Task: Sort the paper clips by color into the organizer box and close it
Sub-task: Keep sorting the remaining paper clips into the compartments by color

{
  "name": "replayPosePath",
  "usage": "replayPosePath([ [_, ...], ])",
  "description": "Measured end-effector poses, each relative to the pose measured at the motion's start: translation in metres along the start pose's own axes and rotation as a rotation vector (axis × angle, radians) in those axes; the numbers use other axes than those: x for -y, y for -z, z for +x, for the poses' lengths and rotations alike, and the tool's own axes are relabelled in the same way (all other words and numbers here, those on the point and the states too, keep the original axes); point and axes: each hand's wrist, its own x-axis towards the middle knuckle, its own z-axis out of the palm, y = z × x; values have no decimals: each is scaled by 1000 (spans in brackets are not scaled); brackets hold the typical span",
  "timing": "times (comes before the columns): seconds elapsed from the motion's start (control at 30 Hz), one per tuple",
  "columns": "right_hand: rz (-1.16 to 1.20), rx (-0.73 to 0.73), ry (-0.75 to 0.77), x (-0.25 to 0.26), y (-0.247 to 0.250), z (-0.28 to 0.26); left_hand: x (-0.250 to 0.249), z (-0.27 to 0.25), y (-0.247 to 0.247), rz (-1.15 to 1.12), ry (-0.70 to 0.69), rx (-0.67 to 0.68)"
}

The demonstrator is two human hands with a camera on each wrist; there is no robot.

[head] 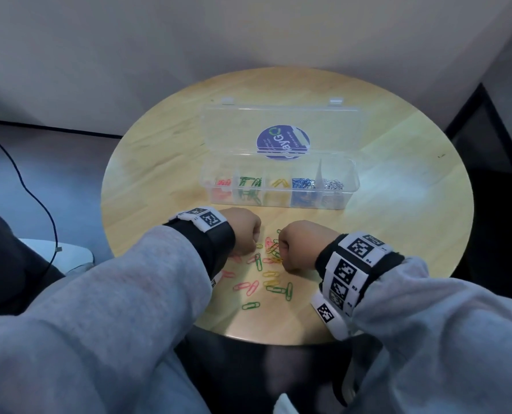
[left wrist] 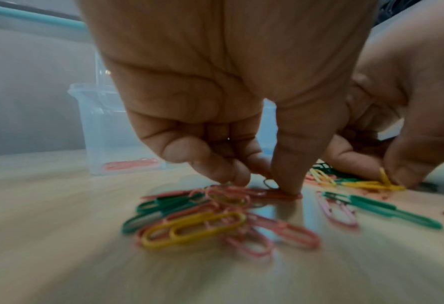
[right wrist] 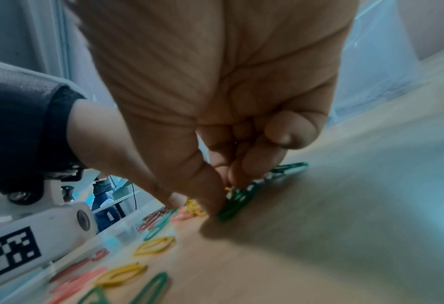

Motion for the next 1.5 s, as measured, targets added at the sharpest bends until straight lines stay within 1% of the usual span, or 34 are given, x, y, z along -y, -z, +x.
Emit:
replayPosePath([
  [0.1, -3, 13, 11, 1, -1, -1, 2, -2, 0, -60, 8, -4],
  [0.17, 19, -12, 31, -1, -1, -5, 7, -4, 2, -131, 6, -3],
  [0.23, 98, -47, 50, -7, 3, -11, 14, -6, 5, -246, 4, -11],
  [0.3, 276, -65, 53, -16, 11, -17, 21, -8, 10, -385, 7, -33],
  [0.33, 373, -67, 48, -22, 15, -20, 23, -8, 12, -491, 8, -33],
  [0.4, 587, -56, 39, -33, 22, -23, 24, -10, 16, -736, 16, 10],
  [0.53, 1212, 37, 21, -47, 25, -24, 18, -13, 23, -1076, 58, 76],
  [0.6, 1352, 70, 8, -50, 22, -23, 14, -16, 24, -1212, 58, 96],
  [0.67, 1393, 67, 8, -52, 20, -20, 9, -18, 25, -1277, 79, 109],
  [0.73, 1414, 46, -17, -54, 21, -18, 3, -19, 23, -1200, 98, 112],
  [0.77, 1414, 39, -34, -54, 21, -17, 0, -19, 21, -1085, 86, 103],
  [0.87, 1350, 40, -66, -53, 21, -16, -9, -21, 14, -519, -47, 56],
  [0.93, 1199, 20, -72, -50, 20, -16, -17, -25, 9, -234, -109, 39],
  [1.0, 934, -28, -65, -49, 19, -15, -24, -24, 2, -67, -150, 44],
  [1.03, 818, -55, -65, -48, 18, -15, -27, -22, -2, -20, -162, 43],
  [1.1, 702, -95, -74, -47, 17, -17, -29, -18, -7, 25, -181, 32],
  [1.4, 543, -127, -26, -35, 14, -14, -23, -12, -7, 86, -172, 0],
  [1.5, 523, -111, 11, -30, 13, -9, -17, -10, -10, 72, -173, 5],
])
